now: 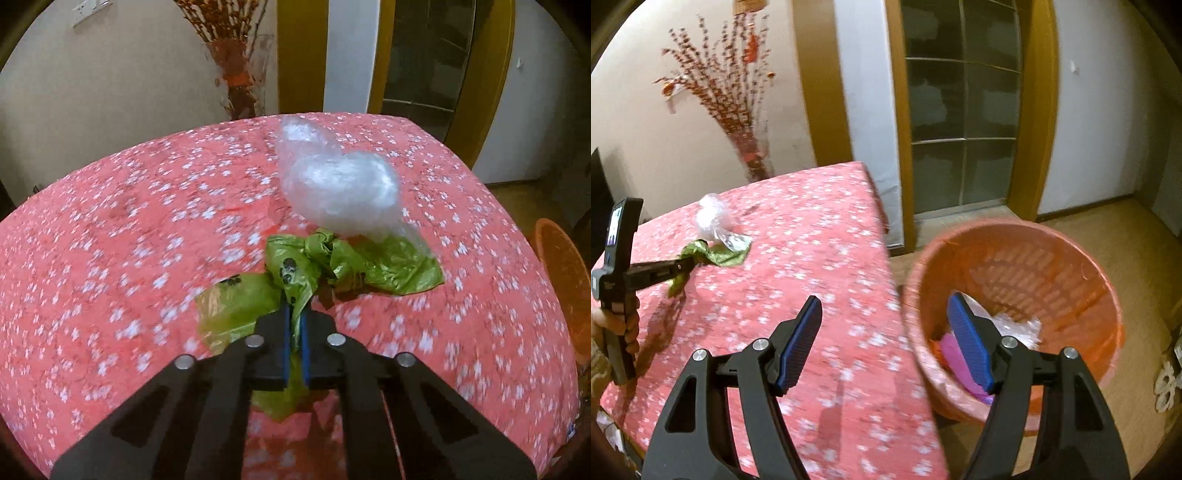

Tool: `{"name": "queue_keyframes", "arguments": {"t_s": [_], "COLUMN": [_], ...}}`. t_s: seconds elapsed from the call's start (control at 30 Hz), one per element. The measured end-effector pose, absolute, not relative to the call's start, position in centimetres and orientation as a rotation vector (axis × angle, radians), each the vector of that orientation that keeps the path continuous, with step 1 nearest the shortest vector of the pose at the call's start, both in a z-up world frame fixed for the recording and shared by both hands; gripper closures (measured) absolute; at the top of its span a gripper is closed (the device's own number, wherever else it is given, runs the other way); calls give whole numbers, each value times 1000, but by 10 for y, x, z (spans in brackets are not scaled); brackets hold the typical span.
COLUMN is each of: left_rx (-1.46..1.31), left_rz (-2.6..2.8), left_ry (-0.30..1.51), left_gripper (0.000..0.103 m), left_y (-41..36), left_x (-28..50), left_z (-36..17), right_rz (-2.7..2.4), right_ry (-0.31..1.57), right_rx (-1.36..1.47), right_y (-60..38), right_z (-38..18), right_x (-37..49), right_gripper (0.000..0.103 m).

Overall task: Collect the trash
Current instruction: 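Grasp the green bag with the left tool while the right tool grasps the knotted clear bag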

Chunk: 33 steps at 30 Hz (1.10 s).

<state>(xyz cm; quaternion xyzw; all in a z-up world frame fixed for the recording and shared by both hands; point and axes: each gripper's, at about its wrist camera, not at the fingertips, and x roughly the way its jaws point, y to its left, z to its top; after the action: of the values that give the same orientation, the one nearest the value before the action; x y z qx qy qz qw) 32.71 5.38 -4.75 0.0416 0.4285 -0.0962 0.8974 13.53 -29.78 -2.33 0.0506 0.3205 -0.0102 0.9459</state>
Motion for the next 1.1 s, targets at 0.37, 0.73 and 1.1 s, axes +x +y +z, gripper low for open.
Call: {"name": "queue_keyframes", "arguments": {"t_s": [0.37,0.73,1.1], "left_rx": [81,-65,-76], "left_rz": [-102,69,69], "left_ry": [780,752,751], "left_gripper": [97,97,97], "left_y": [141,239,239], "left_x": [267,252,252], "left_z": [-17,-10,-15], "right_rz": [212,263,217], "right_ry": [644,741,819], "right_rx": [49,6,2], "right_y": [-185,-74,-109], "right_z": [-7,-30,-50], "right_x": [194,278,270], "right_gripper": [35,43,90]}}
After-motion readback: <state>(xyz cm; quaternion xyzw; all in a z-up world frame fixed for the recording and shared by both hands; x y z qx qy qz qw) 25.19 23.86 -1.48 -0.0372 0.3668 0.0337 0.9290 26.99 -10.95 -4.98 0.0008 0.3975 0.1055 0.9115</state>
